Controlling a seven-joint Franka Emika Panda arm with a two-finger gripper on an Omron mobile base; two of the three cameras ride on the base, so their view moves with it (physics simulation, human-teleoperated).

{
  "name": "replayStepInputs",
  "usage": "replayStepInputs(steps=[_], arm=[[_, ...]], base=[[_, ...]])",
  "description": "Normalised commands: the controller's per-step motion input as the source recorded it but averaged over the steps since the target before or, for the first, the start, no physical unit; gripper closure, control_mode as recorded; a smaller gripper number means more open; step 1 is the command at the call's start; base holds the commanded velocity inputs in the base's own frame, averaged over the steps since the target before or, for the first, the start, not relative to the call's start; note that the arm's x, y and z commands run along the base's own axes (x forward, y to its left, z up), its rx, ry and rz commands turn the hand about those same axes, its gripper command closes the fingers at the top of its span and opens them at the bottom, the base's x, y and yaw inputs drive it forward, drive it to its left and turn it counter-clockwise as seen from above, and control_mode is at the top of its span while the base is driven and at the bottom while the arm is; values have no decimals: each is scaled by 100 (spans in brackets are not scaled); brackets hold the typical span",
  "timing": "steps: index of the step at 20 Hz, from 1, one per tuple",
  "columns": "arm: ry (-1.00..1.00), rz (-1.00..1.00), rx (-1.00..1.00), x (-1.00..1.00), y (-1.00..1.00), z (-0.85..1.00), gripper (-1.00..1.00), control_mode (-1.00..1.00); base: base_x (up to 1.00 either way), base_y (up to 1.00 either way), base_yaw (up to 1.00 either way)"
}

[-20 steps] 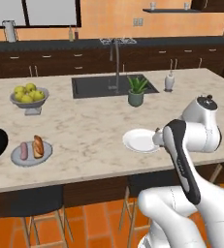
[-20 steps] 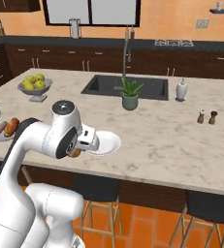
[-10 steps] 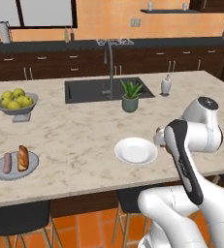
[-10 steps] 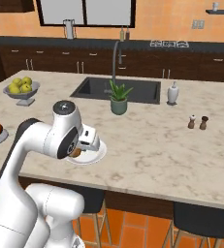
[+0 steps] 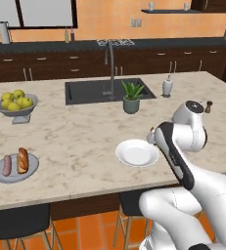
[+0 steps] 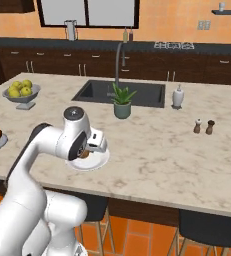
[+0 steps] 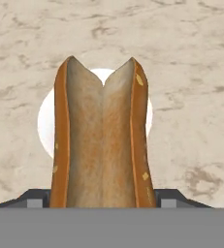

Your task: Place one bun and one sausage from the bowl on each plate.

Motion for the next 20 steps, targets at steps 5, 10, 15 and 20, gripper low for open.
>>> replayStepInputs(steps=[5, 10, 15, 20], arm=[[0, 0, 0, 77, -1, -57, 100, -100], [0, 0, 0, 44, -3, -58, 100, -100], [2, 0, 0, 29, 0, -44, 100, -100], [3, 0, 0, 29, 0, -39, 100, -100]], base=[[0, 0, 0], [0, 0, 0], [0, 0, 0], [0, 0, 0]])
